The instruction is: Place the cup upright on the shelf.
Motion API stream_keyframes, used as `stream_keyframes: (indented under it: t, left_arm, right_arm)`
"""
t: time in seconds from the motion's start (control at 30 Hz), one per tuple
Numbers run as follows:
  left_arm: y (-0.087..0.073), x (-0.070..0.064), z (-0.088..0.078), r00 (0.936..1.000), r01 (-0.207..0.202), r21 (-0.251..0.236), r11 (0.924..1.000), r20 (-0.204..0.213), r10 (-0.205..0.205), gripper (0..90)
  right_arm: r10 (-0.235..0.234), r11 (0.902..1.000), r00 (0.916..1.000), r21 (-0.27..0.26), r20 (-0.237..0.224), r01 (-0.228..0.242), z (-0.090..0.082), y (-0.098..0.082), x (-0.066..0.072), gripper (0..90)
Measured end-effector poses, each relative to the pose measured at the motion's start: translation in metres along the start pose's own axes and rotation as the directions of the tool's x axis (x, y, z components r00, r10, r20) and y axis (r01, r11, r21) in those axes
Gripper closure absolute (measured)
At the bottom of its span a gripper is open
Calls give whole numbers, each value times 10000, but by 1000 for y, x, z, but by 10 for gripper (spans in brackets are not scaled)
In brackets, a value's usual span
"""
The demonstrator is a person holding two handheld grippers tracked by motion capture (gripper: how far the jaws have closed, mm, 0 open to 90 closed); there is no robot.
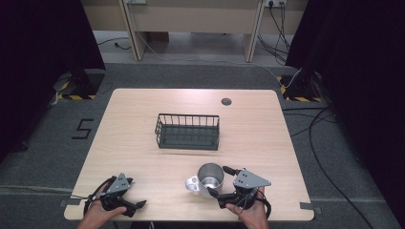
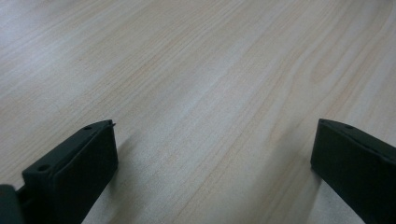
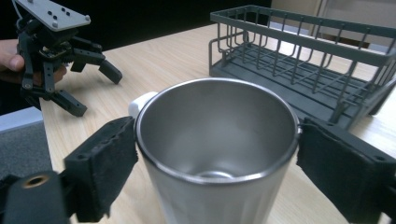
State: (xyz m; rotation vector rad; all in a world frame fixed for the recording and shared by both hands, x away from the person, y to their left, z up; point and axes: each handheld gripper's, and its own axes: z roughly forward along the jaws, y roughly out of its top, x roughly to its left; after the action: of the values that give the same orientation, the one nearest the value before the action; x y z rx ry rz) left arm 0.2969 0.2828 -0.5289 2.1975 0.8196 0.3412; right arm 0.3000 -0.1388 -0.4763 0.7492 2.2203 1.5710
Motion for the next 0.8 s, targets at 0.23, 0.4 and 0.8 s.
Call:
stream_keyframes:
  t: [0.23, 0.4, 0.8]
  left_arm:
    - [0, 0, 0, 10000, -10, 8, 10000, 0, 10, 0]
    - [0, 0, 0, 10000, 1, 1, 10000, 1, -1, 0]
    - [0, 0, 0, 10000, -8, 7, 10000, 0, 8, 0]
  right_arm:
    - [27, 9999, 9995, -102, -315, -30, 14, 1, -4, 61]
    - [-83, 9999, 9991, -88, -411, 79, 19, 3, -5, 51]
    - [130, 9997, 9952, -202, -967, -150, 32, 3, -10, 47]
